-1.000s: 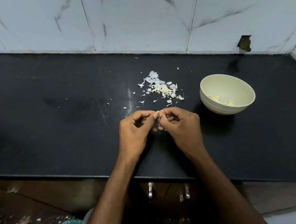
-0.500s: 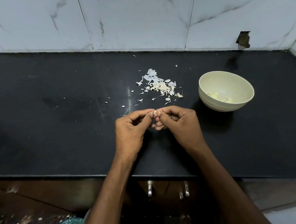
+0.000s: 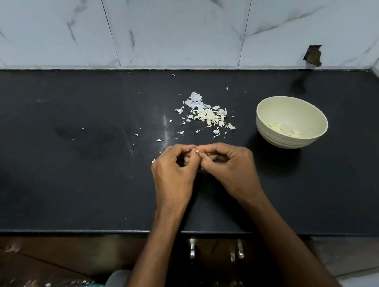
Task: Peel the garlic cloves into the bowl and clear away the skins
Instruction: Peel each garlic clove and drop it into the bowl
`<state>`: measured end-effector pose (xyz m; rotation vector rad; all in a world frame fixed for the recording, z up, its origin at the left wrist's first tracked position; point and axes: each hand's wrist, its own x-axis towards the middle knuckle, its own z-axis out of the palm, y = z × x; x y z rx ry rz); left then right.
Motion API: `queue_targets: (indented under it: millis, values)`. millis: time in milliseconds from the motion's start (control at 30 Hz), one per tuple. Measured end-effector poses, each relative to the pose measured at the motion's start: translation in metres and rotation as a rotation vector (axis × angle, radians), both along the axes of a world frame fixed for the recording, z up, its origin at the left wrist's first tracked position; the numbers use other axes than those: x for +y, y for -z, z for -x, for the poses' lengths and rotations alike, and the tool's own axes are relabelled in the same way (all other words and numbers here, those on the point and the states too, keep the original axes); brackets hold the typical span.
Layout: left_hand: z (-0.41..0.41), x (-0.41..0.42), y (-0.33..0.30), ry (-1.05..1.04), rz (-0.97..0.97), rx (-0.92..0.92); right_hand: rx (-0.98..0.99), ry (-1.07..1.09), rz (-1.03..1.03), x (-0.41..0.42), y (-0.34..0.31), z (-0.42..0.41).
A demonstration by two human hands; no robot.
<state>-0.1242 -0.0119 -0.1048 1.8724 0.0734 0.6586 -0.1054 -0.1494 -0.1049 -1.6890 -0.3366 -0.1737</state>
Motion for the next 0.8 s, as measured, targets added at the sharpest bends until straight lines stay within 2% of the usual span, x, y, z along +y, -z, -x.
queue_targets:
  millis: [333,467,567,633,700,800]
  values:
    - [0.003,0.001,-0.002,0.036,-0.01,-0.043,0.042,0.038,-0.048,-0.004,-0.005,0.001]
    - [0.0,0.004,-0.001,-0.05,-0.131,-0.102,0.075,0.132,-0.132,-0.012,-0.007,0.002]
    - [-0.001,0.003,0.004,-0.018,-0.282,-0.091,0.094,0.128,-0.165,-0.018,-0.007,0.006]
    - [-0.003,0.002,0.005,-0.002,-0.312,-0.078,0.113,0.113,-0.218,-0.021,-0.009,0.008]
    - [-0.004,0.002,0.005,0.017,-0.238,-0.085,0.112,0.1,-0.234,-0.023,-0.01,0.008]
    - [0.0,0.0,0.0,0.196,0.08,0.023,0.09,0.077,-0.191,-0.024,-0.008,0.006]
